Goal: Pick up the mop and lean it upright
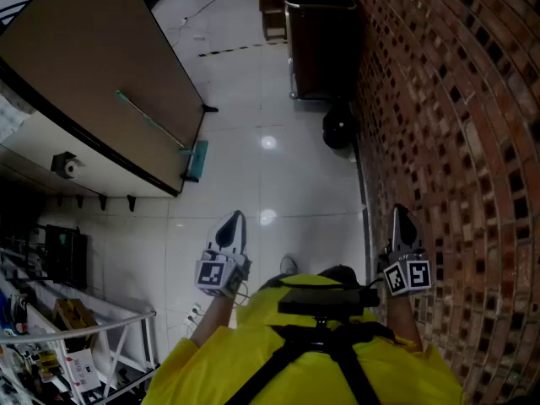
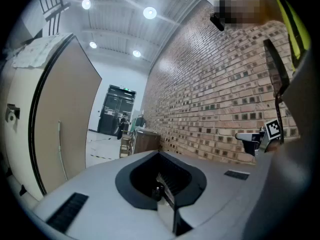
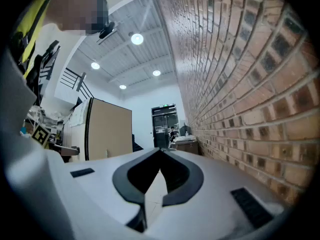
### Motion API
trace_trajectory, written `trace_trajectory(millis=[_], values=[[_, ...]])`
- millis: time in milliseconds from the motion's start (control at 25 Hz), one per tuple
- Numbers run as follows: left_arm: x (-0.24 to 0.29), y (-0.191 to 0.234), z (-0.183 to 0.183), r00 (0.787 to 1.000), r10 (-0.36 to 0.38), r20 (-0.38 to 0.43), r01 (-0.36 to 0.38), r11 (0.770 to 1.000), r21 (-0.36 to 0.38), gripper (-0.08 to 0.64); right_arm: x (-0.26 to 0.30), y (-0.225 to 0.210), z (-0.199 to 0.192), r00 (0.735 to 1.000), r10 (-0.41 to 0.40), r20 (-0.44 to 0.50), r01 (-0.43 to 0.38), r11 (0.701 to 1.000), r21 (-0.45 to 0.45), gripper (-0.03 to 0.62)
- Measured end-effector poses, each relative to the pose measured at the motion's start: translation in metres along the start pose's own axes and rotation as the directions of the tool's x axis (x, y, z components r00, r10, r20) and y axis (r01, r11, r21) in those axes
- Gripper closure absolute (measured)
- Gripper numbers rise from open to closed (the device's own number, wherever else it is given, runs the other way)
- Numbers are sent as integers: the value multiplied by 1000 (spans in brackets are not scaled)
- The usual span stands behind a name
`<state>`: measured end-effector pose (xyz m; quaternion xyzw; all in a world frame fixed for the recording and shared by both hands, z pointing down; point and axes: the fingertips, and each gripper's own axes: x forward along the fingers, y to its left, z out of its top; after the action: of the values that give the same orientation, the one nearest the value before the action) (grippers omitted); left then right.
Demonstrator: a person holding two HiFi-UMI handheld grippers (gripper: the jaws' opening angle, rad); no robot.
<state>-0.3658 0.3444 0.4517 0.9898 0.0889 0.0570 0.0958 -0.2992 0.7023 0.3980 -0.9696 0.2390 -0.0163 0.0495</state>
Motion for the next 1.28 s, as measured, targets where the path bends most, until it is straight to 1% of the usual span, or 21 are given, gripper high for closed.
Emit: trace_trajectory(millis=[120,200,280,400,480,560,640,680,760,840,880,960,1040,1080,1200,1280], values=[[35,36,12,1000,20,-2,-20,1000,-8,560,45,14,-8,1000,15,-12,-15,999,30,586],[56,48,19,1000,20,18,-20,1000,-15,560,71,19,-15,999,35,-32,-35,999,15,586],[81,55,20,1000,15,24,-15,1000,-16,560,99,16,-25,998,47,-53,-47,999,10,586],[125,65,19,1000,22,17,-21,999,-24,560,146,-1,-37,995,53,-80,-49,998,47,586],[160,72,23,999,30,29,-29,999,-38,560,182,-15,-36,994,70,-81,-66,996,52,586],[204,77,25,999,32,32,-31,999,-28,560,224,-33,-35,993,94,-74,-91,995,37,586],[245,84,27,999,39,23,-39,999,-2,560,268,-54,-38,992,108,-68,-106,994,31,586],[263,91,28,998,57,20,-57,998,9,560,291,-65,-40,991,115,-64,-113,993,33,586],[296,114,36,992,126,11,-126,992,7,560,346,-80,-37,988,144,-57,-142,989,50,586],[329,132,50,982,187,11,-187,982,-10,560,401,-88,-25,978,205,-42,-202,977,64,586],[347,135,57,980,198,17,-198,980,-9,560,426,-90,-18,969,243,-37,-240,969,60,586],[380,136,69,976,213,37,-215,976,29,560,468,-98,-15,949,313,-43,-311,949,51,586],[406,138,79,968,243,58,-247,966,82,560,503,-106,-26,932,356,-68,-353,934,61,586],[415,141,82,965,253,62,-258,961,95,560,516,-107,-31,926,369,-82,-364,929,68,586],[435,154,78,965,257,47,-260,961,93,560,544,-106,-44,910,403,-101,-399,915,60,585],[455,170,62,956,291,23,-292,954,73,560,567,-114,-66,898,424,-116,-417,905,77,584]])
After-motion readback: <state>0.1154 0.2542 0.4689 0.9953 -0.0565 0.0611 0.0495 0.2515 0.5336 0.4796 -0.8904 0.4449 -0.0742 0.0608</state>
